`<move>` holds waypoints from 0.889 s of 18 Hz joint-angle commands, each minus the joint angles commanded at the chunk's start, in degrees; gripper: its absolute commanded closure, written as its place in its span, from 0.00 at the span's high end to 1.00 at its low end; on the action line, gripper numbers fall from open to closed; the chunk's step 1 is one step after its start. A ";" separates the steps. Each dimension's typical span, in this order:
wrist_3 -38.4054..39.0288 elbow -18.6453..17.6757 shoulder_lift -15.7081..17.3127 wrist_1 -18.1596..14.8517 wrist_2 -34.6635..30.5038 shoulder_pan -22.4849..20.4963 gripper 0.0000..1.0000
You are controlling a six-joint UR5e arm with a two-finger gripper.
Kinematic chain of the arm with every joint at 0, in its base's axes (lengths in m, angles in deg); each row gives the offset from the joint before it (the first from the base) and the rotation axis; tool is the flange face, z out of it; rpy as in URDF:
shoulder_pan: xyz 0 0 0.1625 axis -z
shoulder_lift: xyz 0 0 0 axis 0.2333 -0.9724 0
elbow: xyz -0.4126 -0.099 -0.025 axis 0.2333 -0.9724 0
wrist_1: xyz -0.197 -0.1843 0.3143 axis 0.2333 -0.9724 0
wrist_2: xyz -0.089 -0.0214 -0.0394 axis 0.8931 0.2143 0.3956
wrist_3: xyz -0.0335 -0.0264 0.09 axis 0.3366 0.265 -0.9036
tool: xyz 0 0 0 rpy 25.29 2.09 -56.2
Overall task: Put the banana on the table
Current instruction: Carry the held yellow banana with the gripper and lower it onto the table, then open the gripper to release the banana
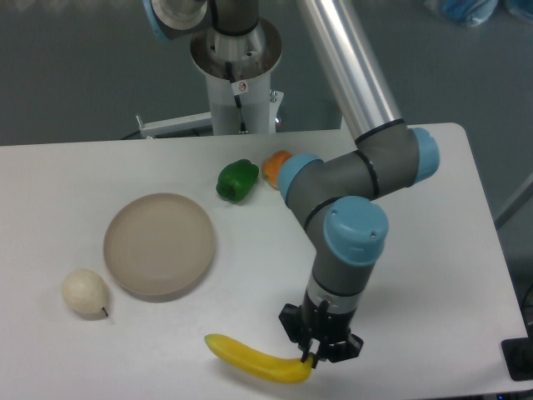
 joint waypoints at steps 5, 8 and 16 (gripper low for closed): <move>-0.26 -4.21 2.11 0.09 0.00 0.00 0.13; -0.53 -6.68 3.17 0.70 0.00 -0.09 0.27; -0.44 -7.65 5.62 0.70 -0.18 -1.31 1.00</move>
